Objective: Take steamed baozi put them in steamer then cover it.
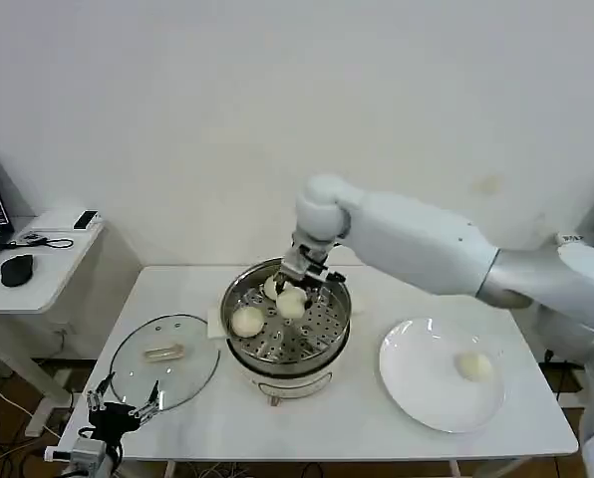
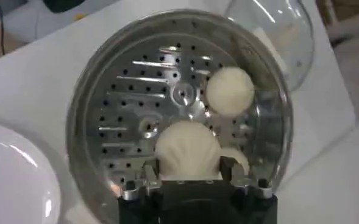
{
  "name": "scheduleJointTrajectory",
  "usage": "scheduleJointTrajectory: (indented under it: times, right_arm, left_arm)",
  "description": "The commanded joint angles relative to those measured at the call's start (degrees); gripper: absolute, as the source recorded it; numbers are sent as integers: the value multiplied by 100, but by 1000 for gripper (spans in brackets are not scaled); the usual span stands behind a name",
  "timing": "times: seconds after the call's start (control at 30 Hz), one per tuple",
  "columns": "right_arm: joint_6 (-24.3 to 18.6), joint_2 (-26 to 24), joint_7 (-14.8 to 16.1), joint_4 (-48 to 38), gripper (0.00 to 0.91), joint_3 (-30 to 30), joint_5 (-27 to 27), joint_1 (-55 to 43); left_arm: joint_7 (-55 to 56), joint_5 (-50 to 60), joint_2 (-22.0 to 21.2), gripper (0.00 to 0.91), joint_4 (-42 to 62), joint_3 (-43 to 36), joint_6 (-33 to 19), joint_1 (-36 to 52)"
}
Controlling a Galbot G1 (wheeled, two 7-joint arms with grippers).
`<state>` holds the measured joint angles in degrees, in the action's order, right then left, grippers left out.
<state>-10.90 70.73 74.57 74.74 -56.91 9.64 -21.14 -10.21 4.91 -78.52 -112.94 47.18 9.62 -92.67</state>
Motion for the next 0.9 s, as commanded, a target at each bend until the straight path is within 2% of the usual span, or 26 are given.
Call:
scheduleJointTrajectory:
  times: [0.03, 0.43, 0.9]
  right_arm:
    - [-322, 224, -191, 211, 645, -360, 701, 281]
    - [-412, 369, -287, 346, 645, -352, 752, 444]
    - [-410, 174, -211, 712, 645, -377, 706, 322]
  left_arm:
    - [9, 7, 25, 907, 85, -3, -9, 16]
    - [4, 23, -6, 907, 146, -48, -9, 81]
    - [3, 20, -16, 907, 162, -58, -11, 99]
